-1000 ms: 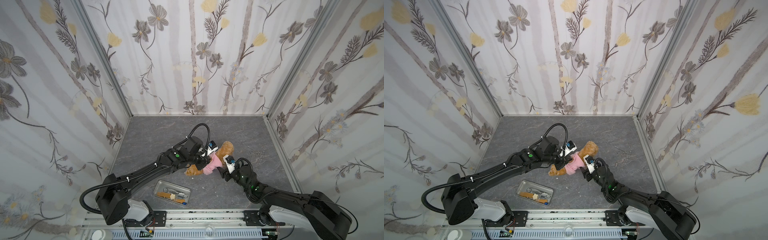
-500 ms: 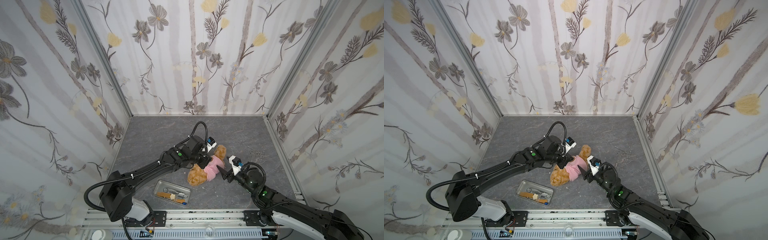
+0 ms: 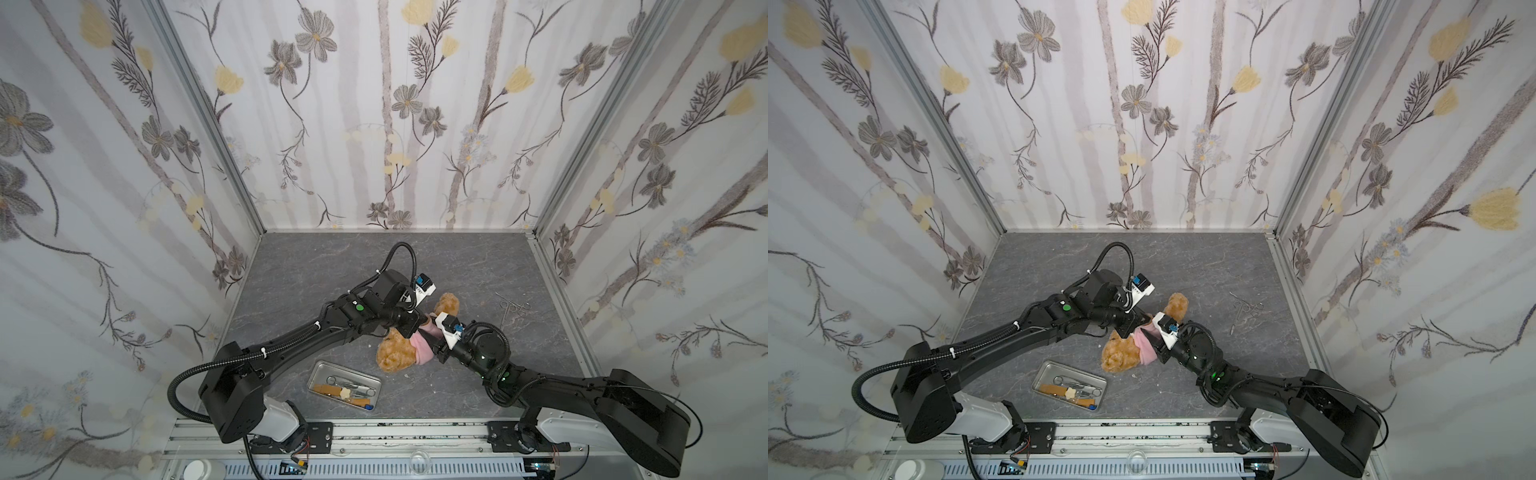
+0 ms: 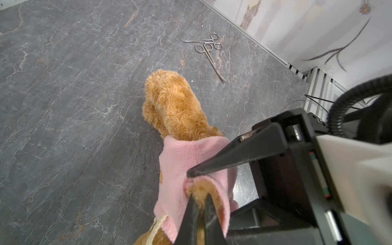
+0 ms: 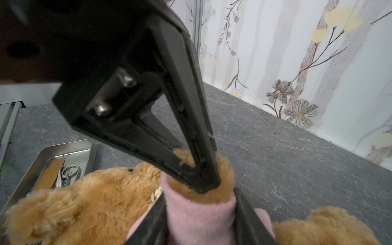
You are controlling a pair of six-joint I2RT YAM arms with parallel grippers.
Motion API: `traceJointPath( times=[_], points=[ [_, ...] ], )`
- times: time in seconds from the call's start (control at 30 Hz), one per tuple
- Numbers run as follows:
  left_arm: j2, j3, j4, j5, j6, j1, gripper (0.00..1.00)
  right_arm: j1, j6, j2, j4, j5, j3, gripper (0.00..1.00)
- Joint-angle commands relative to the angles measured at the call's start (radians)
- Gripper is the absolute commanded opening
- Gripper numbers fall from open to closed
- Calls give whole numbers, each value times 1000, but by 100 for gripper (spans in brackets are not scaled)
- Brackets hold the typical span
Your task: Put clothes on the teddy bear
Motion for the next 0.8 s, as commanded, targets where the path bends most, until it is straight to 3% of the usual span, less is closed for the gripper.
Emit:
traceJointPath(
  times=[0.0, 0.2, 0.4, 0.57, 0.77],
  points=[
    [-1, 25, 49, 57, -30, 6, 0, -5, 38, 71, 190, 43, -48, 37],
    [14, 40, 96, 118, -73, 15, 0, 7, 118, 256, 374, 72, -117, 34],
    [0, 29, 106, 99, -64, 28, 0, 14, 156, 313, 421, 111, -132, 41],
    [-15, 5, 108, 73, -37, 47, 0, 12, 129, 192, 278, 139, -104, 48],
    [-11, -21, 107, -57, 109, 70, 0, -3, 118, -64, 13, 91, -79, 67]
  ],
)
